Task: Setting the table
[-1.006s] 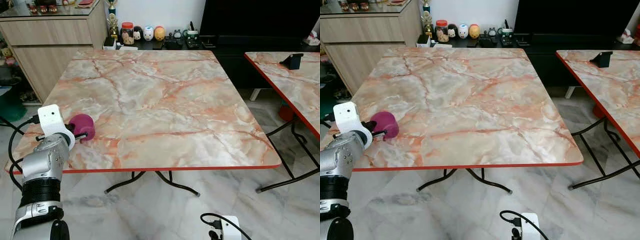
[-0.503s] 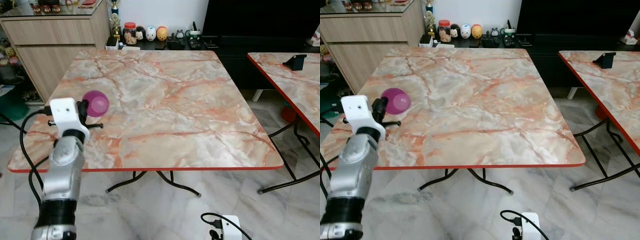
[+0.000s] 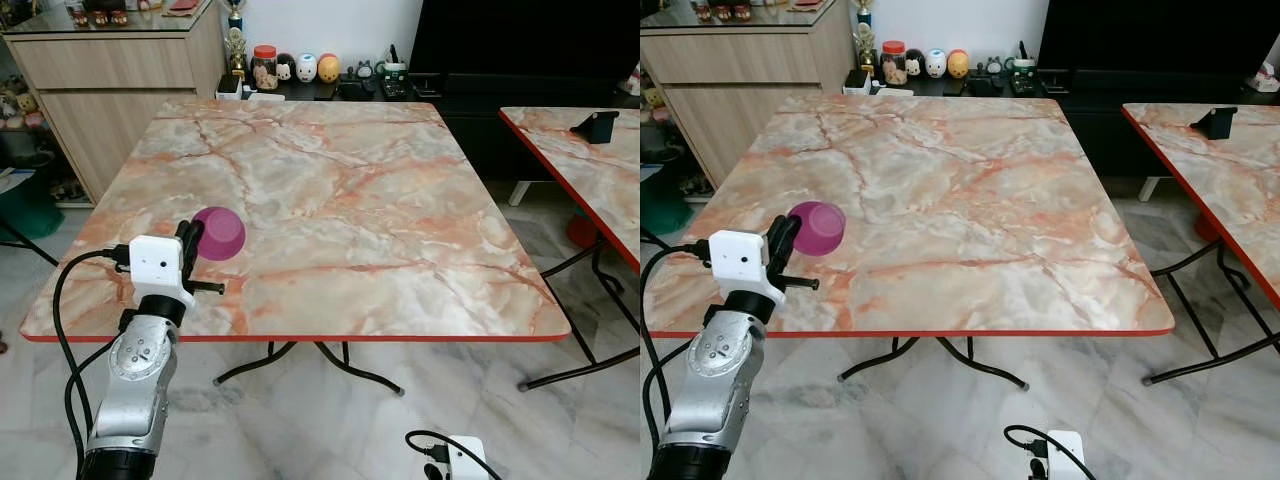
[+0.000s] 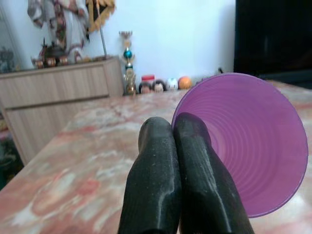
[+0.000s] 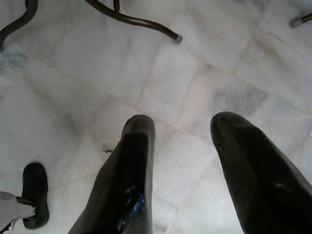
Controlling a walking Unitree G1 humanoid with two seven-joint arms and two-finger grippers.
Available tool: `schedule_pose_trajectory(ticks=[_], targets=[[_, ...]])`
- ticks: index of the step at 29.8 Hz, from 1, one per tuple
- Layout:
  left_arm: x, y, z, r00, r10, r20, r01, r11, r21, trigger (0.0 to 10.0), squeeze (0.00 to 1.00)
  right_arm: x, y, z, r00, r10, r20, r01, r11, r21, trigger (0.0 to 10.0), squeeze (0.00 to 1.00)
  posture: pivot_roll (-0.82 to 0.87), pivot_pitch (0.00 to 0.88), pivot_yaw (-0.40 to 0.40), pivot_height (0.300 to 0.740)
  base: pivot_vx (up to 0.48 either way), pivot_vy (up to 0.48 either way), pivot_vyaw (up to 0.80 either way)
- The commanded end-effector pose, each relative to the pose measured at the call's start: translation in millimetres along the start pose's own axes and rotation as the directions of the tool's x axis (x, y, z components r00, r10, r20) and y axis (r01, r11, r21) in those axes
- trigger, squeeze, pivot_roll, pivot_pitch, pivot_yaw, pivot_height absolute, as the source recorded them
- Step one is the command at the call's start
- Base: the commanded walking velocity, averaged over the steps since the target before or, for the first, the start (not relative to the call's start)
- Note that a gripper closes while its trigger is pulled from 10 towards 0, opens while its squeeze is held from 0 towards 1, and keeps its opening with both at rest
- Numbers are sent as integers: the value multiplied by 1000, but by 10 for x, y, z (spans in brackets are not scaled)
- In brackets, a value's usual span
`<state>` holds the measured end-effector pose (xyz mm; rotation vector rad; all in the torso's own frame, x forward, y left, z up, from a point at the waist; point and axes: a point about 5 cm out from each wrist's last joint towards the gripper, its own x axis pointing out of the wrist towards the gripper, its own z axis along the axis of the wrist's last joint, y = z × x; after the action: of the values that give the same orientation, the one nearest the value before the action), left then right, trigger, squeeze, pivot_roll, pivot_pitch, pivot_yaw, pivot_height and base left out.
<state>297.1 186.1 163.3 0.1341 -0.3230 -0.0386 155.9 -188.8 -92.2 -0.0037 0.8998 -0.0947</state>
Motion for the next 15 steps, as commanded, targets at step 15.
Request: schedule_pose_trajectory(ticks=[15], targets=[[159,-80,111,998,-5,57,4,1000,11,10000,0,57,19,241,997,-6,79,4,1000,26,10000,0,86,0,-53,740,0,-321,0]])
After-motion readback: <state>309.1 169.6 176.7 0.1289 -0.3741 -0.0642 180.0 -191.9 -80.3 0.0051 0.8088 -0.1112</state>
